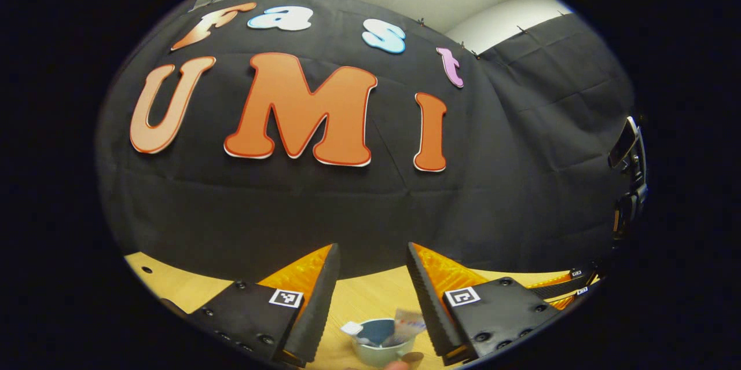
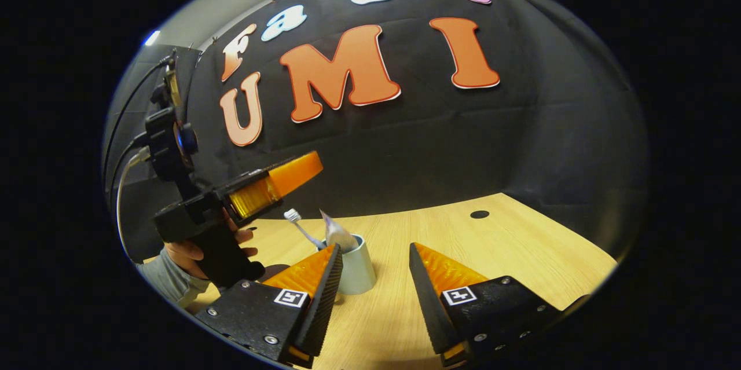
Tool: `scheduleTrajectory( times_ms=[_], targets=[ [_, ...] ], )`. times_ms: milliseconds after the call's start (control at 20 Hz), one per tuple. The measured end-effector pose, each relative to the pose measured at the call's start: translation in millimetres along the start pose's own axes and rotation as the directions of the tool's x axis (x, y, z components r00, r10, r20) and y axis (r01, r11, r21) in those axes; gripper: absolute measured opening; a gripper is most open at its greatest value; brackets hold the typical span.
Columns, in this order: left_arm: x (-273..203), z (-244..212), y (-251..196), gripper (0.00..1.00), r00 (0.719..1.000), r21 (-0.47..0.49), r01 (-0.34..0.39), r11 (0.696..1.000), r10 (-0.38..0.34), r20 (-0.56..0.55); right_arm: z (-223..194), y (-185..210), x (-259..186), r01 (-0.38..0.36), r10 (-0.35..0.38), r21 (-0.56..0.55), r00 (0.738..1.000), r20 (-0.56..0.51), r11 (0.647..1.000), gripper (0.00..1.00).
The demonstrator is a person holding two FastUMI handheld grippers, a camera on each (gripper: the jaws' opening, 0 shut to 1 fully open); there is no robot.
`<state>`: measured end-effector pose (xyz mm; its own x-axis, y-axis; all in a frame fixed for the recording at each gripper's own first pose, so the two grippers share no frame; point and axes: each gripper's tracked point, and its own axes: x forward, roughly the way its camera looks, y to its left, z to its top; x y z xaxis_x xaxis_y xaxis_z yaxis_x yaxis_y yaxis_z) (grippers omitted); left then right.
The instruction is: Put the toothbrush and toothpaste on the desktop into the cup, then pick up the cup and place it on the coaster on the desktop.
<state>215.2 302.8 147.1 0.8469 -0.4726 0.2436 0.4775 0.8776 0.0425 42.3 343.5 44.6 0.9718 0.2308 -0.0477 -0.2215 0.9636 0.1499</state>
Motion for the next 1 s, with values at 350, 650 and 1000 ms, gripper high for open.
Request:
scheduleTrajectory(
  times_ms=[350,650,1000],
  targets=[
    [-34.8,21.0,35.0,0.92,0.998,0.043,-0.066,0.997,0.066,-0.007,-18.9,37.2,15.0,-0.032,0.023,-0.078,0.992,-0.121,0.996,0.78],
    [-68.4,13.2,64.7,0.98,0.986,0.081,-0.132,0.988,0.139,-0.092,-30.0,50.7,33.5,-0.018,-0.013,-0.115,0.964,-0.267,0.993,0.83],
    [-116.9,19.7,109.9,0.97,0.962,0.120,-0.235,0.965,0.248,-0.116,-46.4,56.6,57.1,0.007,-0.071,-0.142,0.890,-0.450,0.990,0.83]
  ],
)
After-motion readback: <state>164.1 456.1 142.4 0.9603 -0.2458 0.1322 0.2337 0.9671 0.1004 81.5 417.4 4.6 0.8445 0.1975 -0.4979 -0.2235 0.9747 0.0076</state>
